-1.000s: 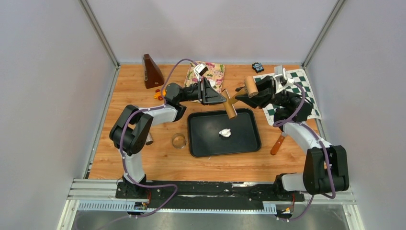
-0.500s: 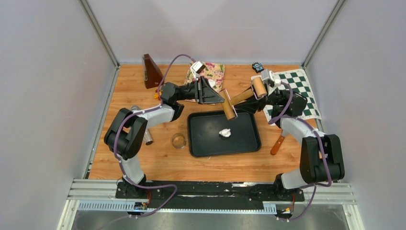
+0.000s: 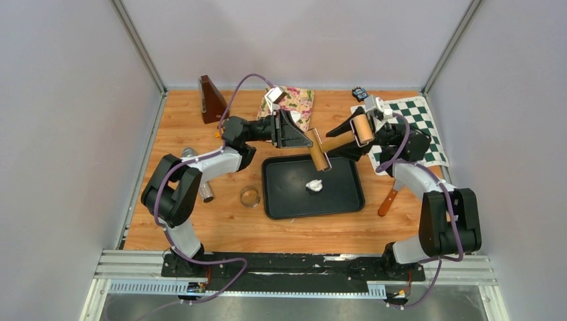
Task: Roll out the dumpling wrappers from the dough
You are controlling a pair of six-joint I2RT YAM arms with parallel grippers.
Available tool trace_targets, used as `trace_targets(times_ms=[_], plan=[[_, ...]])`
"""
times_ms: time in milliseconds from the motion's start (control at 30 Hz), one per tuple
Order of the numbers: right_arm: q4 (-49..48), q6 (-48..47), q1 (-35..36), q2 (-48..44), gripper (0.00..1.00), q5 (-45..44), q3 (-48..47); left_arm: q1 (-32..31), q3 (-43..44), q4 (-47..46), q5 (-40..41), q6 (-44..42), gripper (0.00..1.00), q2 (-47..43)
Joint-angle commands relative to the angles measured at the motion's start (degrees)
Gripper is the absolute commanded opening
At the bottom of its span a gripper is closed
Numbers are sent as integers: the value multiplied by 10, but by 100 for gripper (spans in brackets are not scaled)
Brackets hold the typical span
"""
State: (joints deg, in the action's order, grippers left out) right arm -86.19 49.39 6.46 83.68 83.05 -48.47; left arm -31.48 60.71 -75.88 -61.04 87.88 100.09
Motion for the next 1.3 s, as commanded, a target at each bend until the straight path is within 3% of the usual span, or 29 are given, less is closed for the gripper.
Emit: trace_targets(times_ms=[0,300,567,867,1133,1267], plan=[[-58,17,0,-42,56,-11,-25,10,-7,23,24,-34,0,-23],[-59,41,4,-48,52,-4,-43,13,-10,71,38,-60,0,-11],[-59,5,41,-41,50,25,-24,12,-5,126,38,-88,0,-13],[-59,-2,51,-6,40,21,-34,5,-2,145,32,-98,0,-13],[-58,-25,52,-13,48,25,-26,3,0,204,34,-132,0,-18],[-57,-54,51,-28,53,-18,2,6,-11,213,59,-133,0,-20]])
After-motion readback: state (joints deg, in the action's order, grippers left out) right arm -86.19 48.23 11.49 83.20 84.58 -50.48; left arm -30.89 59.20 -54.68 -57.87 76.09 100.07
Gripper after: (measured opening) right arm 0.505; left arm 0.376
